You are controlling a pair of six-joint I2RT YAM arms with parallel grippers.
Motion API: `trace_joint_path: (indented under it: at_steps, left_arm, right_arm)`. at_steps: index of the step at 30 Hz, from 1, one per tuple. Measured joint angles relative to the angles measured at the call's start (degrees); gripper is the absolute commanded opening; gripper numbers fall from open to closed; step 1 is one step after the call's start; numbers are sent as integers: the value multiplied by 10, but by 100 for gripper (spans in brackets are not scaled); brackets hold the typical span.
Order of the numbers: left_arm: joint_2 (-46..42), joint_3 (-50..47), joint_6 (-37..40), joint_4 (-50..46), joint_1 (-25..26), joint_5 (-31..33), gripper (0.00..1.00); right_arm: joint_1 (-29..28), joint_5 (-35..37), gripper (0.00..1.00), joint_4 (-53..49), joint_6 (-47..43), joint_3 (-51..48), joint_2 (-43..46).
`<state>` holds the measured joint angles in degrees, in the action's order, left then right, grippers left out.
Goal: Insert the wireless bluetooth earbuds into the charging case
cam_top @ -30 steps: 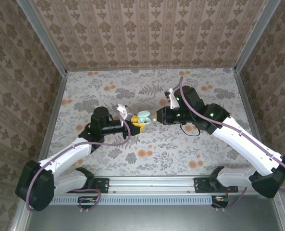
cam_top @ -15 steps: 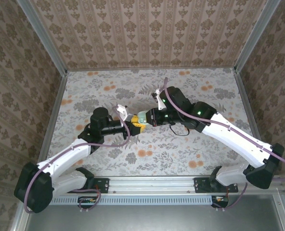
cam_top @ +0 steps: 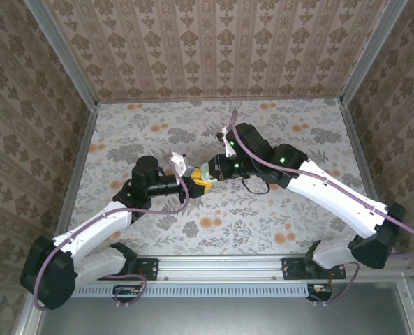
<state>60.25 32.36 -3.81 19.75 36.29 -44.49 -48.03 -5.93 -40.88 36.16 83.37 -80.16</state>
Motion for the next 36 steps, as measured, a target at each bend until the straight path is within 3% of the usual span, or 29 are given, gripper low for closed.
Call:
trace_joint_path:
  at_steps: [24, 36]
  left_arm:
    - [-16, 2, 10, -14, 1, 17, 19]
    - [-22, 2, 11, -23, 1, 24, 19]
  right_arm:
    - [-25, 26, 19, -15, -2, 15, -28]
    - [-28, 28, 41, -31, -2, 30, -43]
